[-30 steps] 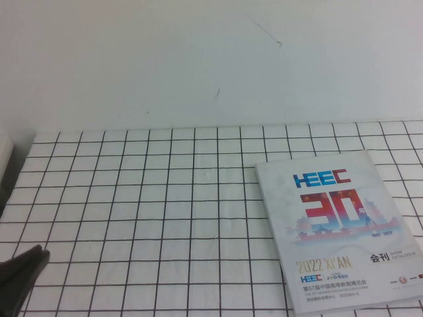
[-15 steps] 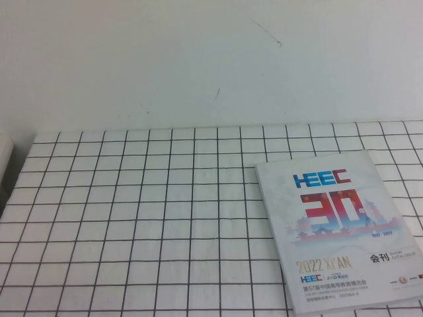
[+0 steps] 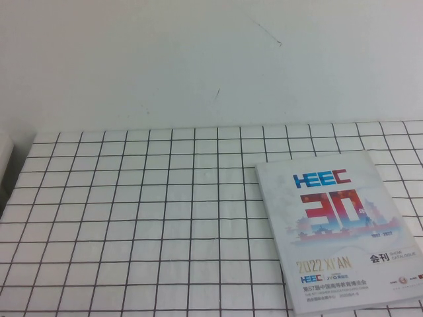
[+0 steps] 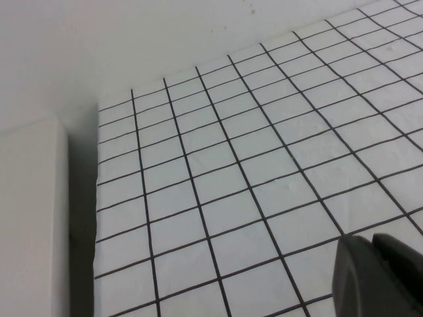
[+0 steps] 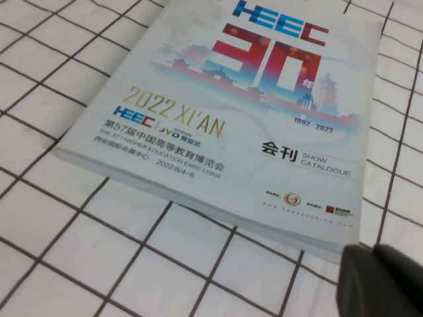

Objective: Close book
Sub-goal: 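Close the open booklet and leave it lying on the table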

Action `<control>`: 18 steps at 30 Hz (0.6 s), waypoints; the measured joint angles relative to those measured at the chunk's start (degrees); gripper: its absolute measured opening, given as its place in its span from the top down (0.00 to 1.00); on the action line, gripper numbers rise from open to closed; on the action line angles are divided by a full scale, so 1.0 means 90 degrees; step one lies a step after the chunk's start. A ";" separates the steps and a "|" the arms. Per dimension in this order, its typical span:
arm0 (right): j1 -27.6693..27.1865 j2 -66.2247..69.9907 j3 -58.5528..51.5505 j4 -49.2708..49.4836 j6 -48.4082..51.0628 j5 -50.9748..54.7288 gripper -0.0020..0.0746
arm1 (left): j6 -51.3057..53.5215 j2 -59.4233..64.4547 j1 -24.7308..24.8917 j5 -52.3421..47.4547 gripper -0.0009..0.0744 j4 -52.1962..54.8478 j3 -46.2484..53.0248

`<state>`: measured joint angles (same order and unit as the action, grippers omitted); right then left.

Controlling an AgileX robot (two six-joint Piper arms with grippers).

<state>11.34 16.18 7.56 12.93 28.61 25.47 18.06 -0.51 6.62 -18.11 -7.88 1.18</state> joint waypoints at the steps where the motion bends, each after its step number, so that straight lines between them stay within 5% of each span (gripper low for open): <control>1: 0.0000 0.0000 0.0000 0.0000 0.0000 0.0000 0.98 | 0.0065 0.0000 -0.0016 0.0002 0.99 0.0000 -0.0009; 18: 0.0000 0.0000 0.0000 0.0012 0.0000 0.0000 0.98 | 0.0162 -0.0010 -0.0029 -0.0014 0.99 0.0000 -0.0009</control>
<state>11.34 16.18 7.56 13.04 28.61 25.47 19.52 -0.60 6.36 -18.24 -7.88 1.10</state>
